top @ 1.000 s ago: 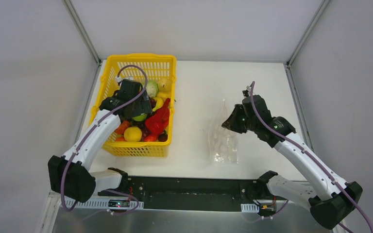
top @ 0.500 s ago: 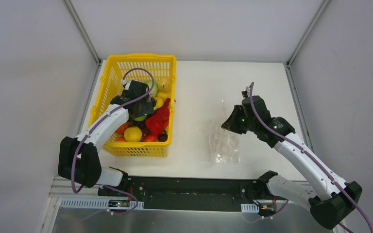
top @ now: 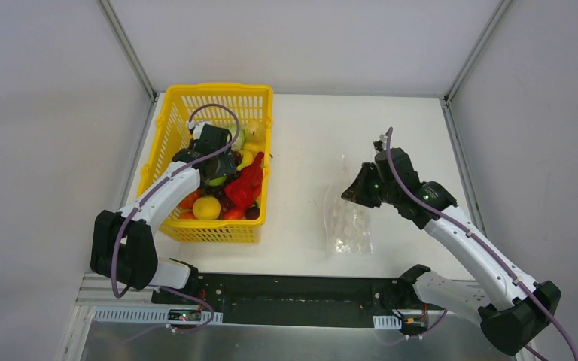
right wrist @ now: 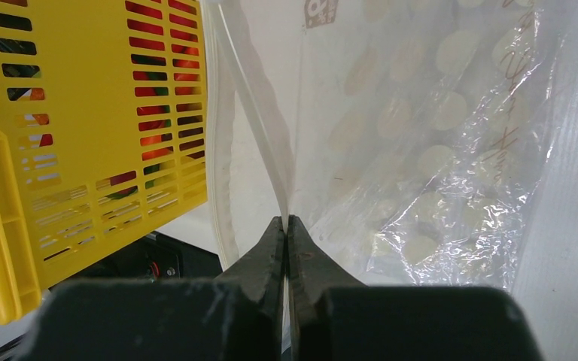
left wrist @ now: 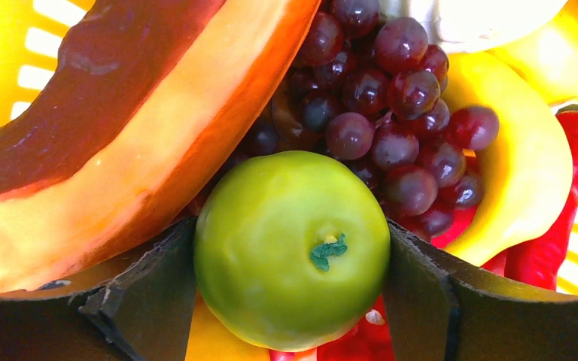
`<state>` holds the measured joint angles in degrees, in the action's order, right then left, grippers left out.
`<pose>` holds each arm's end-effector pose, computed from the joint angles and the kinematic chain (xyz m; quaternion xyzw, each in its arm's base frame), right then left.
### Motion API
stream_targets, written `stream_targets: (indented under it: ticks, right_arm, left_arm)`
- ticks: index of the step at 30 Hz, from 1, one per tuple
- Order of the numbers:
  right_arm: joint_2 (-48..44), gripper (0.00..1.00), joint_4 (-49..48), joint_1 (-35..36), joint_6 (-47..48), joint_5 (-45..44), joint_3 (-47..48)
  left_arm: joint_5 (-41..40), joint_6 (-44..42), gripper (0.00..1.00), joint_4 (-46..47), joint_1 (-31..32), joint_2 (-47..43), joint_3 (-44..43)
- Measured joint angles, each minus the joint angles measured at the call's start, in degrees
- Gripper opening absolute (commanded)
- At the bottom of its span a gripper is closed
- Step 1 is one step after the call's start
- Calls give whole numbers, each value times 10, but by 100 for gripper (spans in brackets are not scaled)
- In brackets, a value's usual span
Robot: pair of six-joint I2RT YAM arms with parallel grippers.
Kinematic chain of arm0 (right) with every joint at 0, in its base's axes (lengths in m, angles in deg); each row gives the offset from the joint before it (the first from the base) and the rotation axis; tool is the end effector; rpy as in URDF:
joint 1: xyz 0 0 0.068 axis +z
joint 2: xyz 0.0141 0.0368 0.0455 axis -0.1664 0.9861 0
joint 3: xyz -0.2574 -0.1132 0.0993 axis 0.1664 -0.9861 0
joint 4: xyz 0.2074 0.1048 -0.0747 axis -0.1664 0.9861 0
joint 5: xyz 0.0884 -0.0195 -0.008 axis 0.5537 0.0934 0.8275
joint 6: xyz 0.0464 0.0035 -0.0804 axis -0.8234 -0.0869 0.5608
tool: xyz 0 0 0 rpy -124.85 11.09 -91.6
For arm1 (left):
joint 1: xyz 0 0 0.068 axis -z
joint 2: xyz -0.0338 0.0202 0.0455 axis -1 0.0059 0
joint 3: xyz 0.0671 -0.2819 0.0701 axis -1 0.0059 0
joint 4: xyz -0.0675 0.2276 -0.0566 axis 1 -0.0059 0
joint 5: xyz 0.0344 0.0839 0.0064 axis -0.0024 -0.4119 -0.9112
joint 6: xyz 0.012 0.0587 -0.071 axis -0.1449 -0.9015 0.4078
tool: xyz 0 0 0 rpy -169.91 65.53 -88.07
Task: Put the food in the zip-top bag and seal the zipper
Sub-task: Pick up the fake fruit from the bin.
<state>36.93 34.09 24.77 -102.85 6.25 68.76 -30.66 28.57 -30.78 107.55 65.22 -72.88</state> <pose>0.1759 0.1261 0.3168 -0.0602 0.8903 0.2561 0.3715 0.2960 -0.0616 0.2613 -0.1634 0.9018 0.0244 0.3994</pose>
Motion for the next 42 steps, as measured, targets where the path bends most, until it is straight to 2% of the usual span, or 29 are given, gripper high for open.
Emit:
stream_targets:
  ticks: [2,3,11,23,34,42]
  right_arm:
    - [0,2,-1,0,0,2,-1]
    - [0,2,-1,0,0,2,-1]
    - [0,2,-2,0,0,6,-1]
    - [-4,2,-4,0,-1,6,-7]
    - [-26,2,-8,0,-9,1,-8]
    - [-28,2,-12,0,-13,0,-9]
  left_arm:
    - [0,0,61,9,0,3,2]
    - [0,-2,55,14,0,3,6]
    - [10,-2,36,38,0,-39,40]
    - [63,-4,34,33,0,-180,64]
    - [222,-3,34,36,2,-279,54]
    - [306,0,34,51,35,-292,16]
